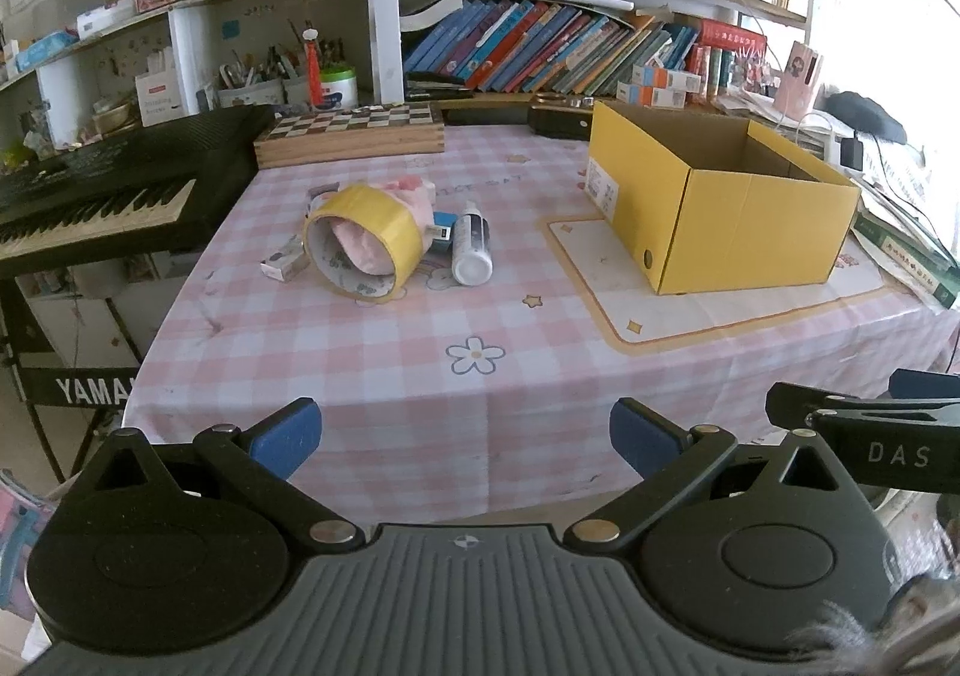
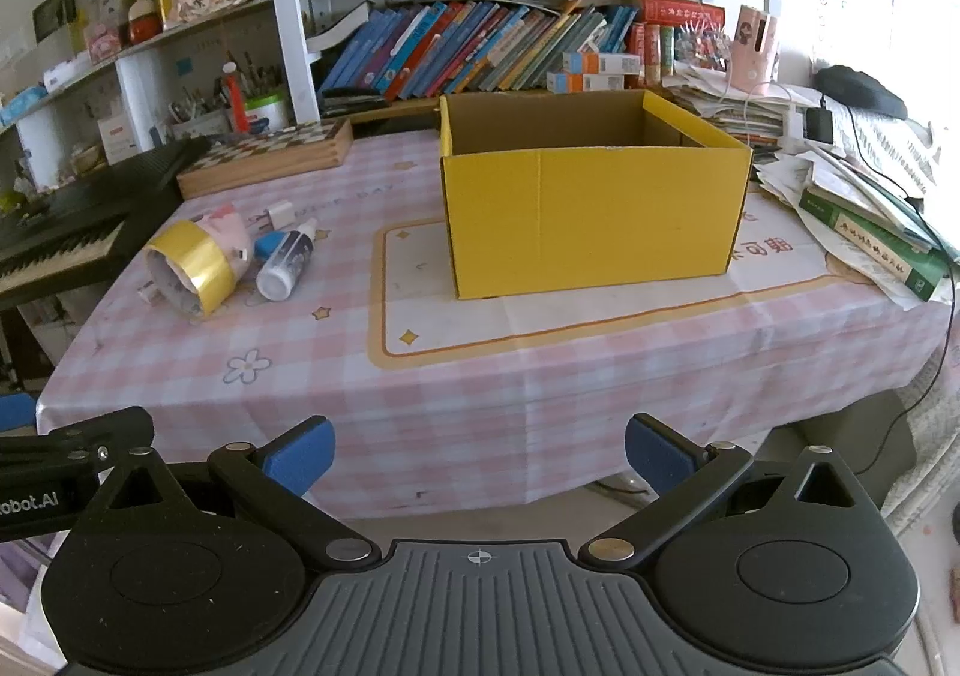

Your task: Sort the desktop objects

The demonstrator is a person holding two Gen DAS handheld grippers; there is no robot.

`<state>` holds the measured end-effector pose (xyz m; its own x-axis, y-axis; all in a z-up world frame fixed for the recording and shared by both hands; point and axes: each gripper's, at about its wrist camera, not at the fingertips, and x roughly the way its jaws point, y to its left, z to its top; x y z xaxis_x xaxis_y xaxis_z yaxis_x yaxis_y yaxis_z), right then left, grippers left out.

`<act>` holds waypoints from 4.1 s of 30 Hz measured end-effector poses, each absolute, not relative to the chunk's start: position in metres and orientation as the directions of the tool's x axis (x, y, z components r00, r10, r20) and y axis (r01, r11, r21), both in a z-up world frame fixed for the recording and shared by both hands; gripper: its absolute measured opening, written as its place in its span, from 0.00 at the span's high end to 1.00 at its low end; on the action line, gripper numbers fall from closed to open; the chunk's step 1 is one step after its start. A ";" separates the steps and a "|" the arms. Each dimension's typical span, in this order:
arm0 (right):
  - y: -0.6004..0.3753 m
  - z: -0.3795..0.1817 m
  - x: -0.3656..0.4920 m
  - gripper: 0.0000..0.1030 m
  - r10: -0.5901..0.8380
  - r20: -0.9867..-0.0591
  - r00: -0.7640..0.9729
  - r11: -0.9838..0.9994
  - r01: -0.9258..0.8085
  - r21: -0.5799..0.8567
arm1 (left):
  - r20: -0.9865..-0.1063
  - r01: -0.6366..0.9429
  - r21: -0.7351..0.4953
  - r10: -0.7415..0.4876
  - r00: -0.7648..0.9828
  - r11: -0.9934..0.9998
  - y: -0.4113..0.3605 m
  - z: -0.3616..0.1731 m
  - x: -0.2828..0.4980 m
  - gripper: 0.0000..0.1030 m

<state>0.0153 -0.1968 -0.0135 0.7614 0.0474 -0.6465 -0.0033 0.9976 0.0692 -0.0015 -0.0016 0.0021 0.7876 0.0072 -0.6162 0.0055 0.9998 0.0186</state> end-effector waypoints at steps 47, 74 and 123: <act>-0.132 -0.015 0.045 0.00 0.193 -0.657 0.729 0.971 -0.238 0.020 | -0.626 -0.146 -0.033 0.094 0.774 0.989 0.055 -0.008 0.004 0.00; -0.102 -0.031 0.197 0.13 0.319 -0.698 0.640 0.926 -0.369 0.085 | -0.662 -0.304 -0.028 0.210 0.720 0.952 0.077 -0.019 0.107 0.00; -0.100 -0.067 0.276 0.68 0.284 -0.801 0.528 0.896 -0.443 0.025 | -0.654 0.034 0.169 0.087 0.751 0.985 0.041 -0.062 0.229 0.00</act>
